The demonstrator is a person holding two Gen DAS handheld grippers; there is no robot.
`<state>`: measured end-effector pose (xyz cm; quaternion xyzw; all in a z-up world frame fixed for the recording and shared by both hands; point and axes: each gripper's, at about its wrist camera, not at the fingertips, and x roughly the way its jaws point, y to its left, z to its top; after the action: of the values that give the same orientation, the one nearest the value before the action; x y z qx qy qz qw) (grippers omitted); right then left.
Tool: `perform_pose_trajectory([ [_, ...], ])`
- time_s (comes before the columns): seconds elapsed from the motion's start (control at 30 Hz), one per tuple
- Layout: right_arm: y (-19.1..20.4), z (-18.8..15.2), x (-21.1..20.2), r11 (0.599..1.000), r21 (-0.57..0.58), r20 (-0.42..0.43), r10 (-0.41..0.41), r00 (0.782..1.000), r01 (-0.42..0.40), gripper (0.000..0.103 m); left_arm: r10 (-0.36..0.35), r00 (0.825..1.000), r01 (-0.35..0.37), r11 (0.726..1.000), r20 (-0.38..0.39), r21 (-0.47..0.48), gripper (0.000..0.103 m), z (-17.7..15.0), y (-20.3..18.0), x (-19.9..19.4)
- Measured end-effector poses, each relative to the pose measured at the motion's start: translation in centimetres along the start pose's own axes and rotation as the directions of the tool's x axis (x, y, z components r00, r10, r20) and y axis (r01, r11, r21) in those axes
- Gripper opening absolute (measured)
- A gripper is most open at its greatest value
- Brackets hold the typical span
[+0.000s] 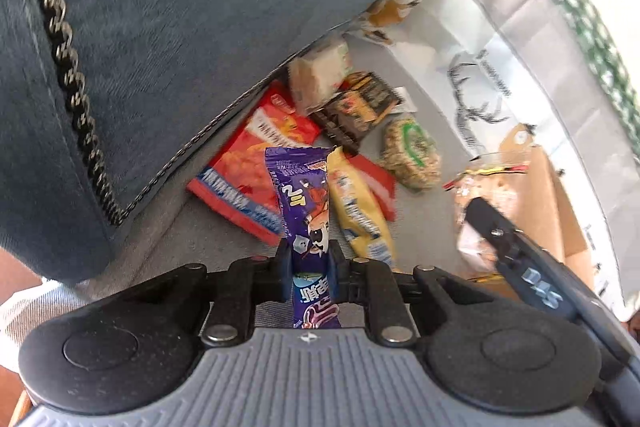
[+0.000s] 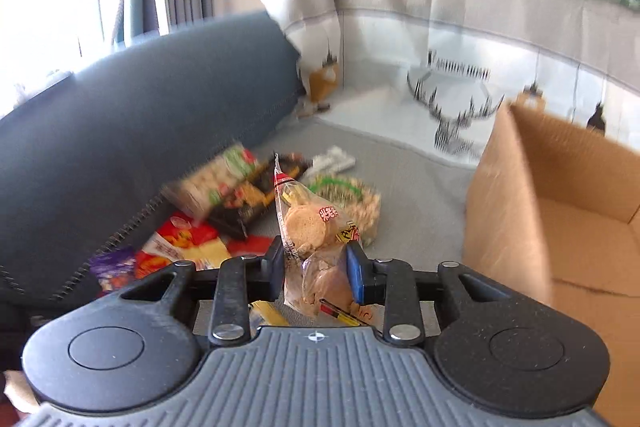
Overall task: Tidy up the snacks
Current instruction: 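Lift the purple wafer bar with the left gripper while the right lifts the cracker bag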
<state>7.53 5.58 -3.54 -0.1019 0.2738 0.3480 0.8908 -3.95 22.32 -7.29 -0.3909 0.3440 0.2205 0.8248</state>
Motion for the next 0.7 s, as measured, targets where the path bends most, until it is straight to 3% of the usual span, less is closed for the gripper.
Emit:
perform_pose_trajectory([
  [0.2, -1.3, -0.1, -6.4, 0.999, 0.038, 0.131, 0.008, 0.991, -0.013, 0.032, -0.104, 0.994, 0.101, 0.992, 0.038, 0.074, 0.018, -0.2, -0.8, -1.3],
  [0.4, -3.3, -1.4, -12.3, 0.998, 0.069, 0.267, -0.006, 0.964, -0.013, 0.033, -0.177, 0.980, 0.163, 0.975, 0.087, 0.150, 0.018, -0.6, -2.7, -3.6],
  [0.7, -8.9, -3.5, -16.8, 0.976, 0.218, 0.343, -0.106, 0.933, 0.031, 0.033, -0.288, 0.949, 0.262, 0.946, 0.126, 0.190, 0.018, -0.9, -4.5, -7.2],
])
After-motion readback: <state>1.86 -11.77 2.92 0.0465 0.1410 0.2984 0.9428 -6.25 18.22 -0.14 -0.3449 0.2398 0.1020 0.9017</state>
